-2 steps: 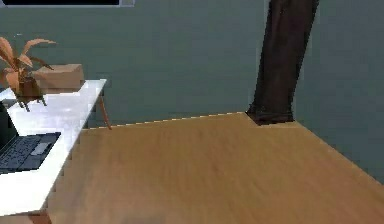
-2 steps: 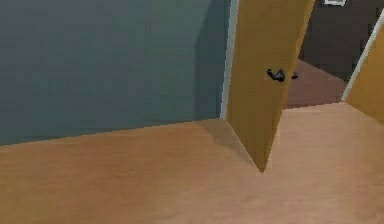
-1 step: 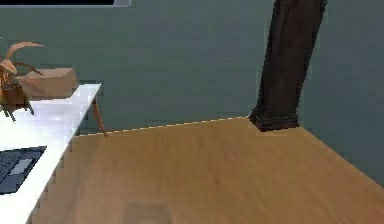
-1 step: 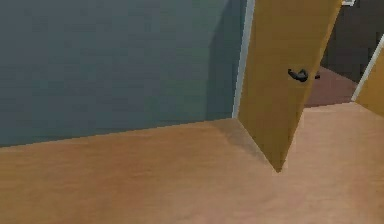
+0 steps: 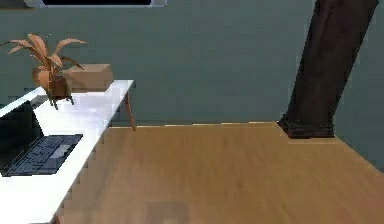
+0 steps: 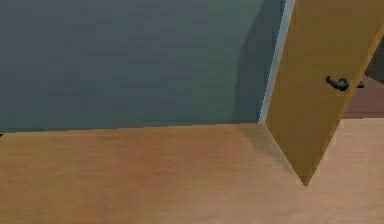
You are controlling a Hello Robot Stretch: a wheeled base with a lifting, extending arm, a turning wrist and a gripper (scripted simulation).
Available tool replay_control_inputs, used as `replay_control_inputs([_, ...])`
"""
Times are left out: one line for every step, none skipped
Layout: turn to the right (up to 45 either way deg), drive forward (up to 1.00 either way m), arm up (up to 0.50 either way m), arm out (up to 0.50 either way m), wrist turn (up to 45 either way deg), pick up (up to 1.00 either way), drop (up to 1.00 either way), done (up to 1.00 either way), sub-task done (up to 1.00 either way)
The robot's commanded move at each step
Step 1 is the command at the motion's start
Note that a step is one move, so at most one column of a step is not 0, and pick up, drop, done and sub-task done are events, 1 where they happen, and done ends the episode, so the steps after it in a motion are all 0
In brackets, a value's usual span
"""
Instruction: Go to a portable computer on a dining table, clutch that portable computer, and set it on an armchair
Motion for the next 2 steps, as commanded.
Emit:
replay_control_inputs([0.0, 0.35, 0.00, 0.00, 0.0, 0.00, 0.00, 0.00, 0.00])
replay_control_inputs([-6.0, 0.00, 0.00, 0.00, 0.0, 0.00, 0.00, 0.00, 0.00])
